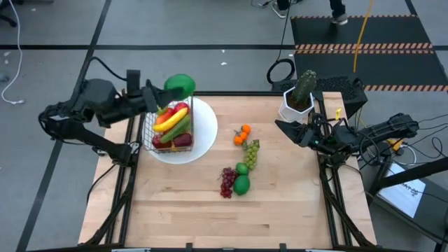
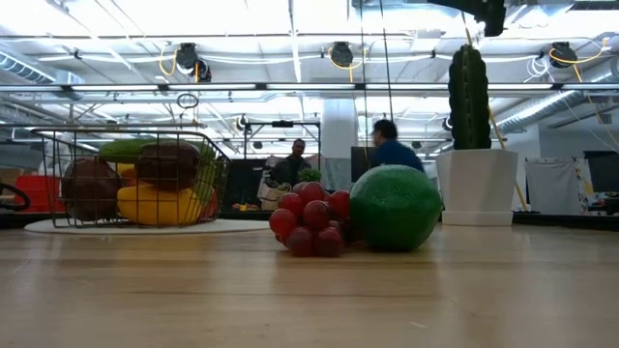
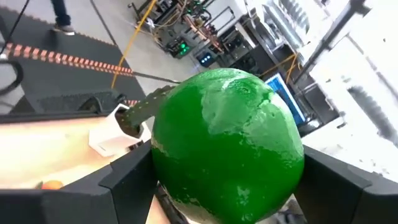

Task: Build produce basket
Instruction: Put the top right green lime into the wire basket

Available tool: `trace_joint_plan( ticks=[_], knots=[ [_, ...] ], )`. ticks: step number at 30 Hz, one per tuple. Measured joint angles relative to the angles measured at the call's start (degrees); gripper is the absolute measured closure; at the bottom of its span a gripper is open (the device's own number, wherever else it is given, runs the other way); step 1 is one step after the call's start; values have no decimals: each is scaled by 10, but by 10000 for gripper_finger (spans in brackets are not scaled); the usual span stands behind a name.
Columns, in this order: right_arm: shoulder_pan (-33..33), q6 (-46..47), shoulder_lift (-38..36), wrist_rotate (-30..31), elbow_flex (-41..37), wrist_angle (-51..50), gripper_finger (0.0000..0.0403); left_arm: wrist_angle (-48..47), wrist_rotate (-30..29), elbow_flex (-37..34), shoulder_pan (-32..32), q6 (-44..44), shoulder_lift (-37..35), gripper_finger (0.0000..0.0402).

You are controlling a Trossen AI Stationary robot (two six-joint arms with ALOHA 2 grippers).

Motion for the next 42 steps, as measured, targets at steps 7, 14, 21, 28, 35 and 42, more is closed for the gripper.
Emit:
trace_joint_plan(
  ticks=[7,14,21,28,35,42],
  knots=[
    [0,33,0,2,0,-4,25,-20,0,0,26,-38,-19,87],
    [0,61,0,3,0,-5,25,-19,16,-1,43,126,-28,87],
    [0,60,0,2,0,-9,25,-48,77,-1,33,300,-30,87],
    [2,61,0,-13,0,-31,25,-133,130,-1,8,457,-24,87],
    [2,58,0,-15,0,-30,25,-180,130,-1,-12,649,-20,87],
    [2,45,0,-15,0,-35,25,-178,128,-1,-25,694,-15,87]
  ],
)
